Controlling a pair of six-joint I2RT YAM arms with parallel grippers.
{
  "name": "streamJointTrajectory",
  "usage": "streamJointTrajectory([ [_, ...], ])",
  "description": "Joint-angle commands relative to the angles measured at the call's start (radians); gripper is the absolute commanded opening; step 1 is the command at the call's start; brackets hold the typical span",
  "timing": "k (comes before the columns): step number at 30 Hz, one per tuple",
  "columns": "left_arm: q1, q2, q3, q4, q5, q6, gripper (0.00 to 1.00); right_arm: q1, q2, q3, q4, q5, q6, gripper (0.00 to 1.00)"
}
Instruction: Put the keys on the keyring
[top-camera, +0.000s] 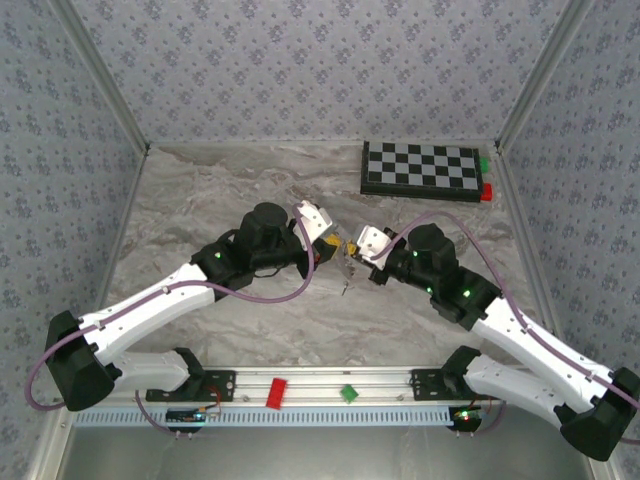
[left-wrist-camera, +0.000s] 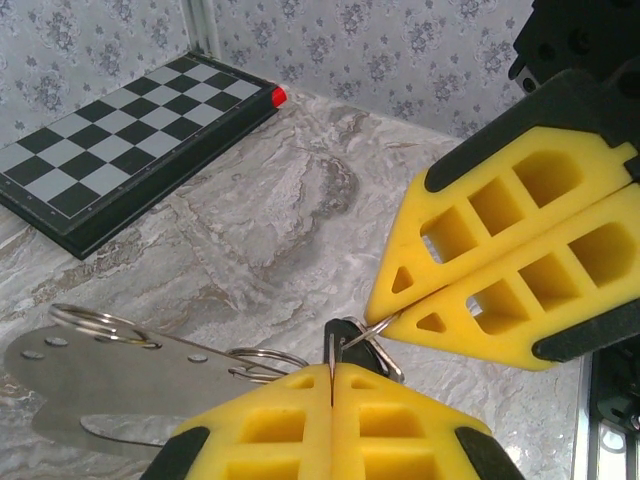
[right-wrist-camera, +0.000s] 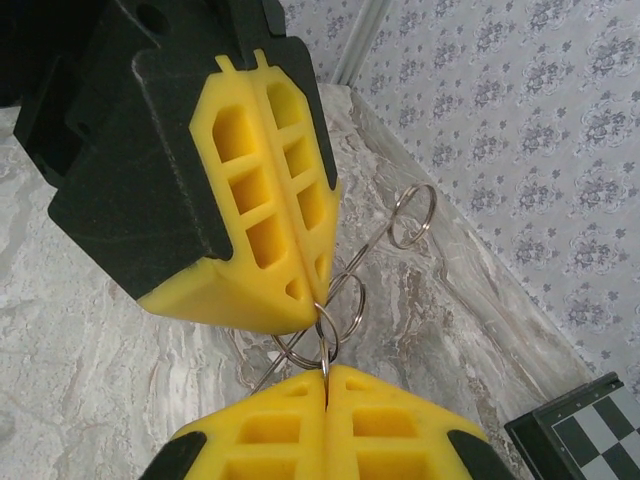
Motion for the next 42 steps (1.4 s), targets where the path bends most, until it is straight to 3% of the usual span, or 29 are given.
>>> streamJointTrajectory([
  [1,-0.007,-0.003,0.02,0.028,0.023,0.017,0.0,0.008,0.0,0.024,0.0,-0.002,-0.016,0.0],
  [42,-0.008,0.0,0.016,0.03,0.027,0.018,0.0,0.007,-0.009,0.007,0.014,0.055,-0.01,0.0],
])
